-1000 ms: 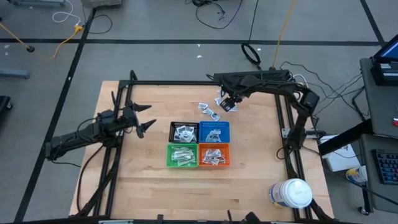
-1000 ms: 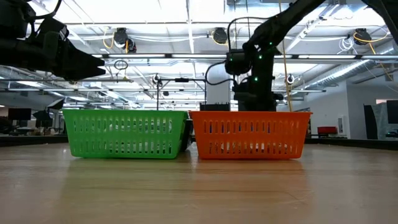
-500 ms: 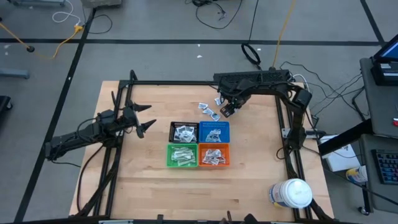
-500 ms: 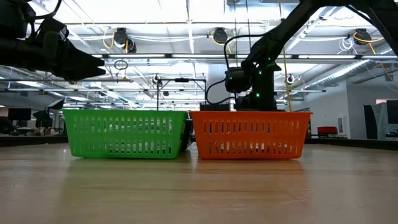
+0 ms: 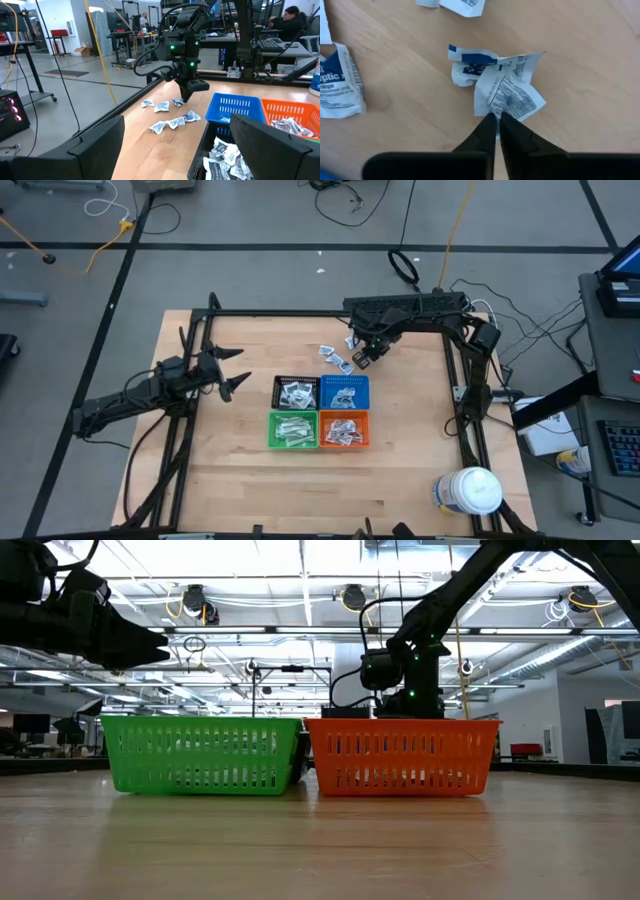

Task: Pick & Place First Aid Supplies
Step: Put the alcohol pad into the blue bin

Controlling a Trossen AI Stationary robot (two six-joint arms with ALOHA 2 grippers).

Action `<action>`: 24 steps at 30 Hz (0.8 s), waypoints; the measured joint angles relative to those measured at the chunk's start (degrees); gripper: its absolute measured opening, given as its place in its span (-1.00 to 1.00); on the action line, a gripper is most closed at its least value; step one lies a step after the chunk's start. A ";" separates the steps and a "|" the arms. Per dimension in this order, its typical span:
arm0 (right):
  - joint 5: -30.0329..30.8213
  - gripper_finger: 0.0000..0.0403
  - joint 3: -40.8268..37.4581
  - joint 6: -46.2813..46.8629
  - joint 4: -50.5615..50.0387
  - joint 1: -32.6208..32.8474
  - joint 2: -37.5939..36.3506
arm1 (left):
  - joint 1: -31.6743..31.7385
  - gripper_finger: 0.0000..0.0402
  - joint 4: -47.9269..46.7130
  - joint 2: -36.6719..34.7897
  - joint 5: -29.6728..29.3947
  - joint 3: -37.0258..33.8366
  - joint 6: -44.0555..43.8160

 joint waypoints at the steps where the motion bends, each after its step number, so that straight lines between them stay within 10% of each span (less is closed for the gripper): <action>1: 0.10 -0.95 0.00 0.02 0.00 0.00 0.00 | 0.01 0.82 -0.01 0.00 0.00 0.00 0.01; 24: 0.75 -0.99 -0.11 4.04 -6.20 1.25 -10.42 | 0.00 0.82 -0.01 -0.01 -0.02 -0.01 0.01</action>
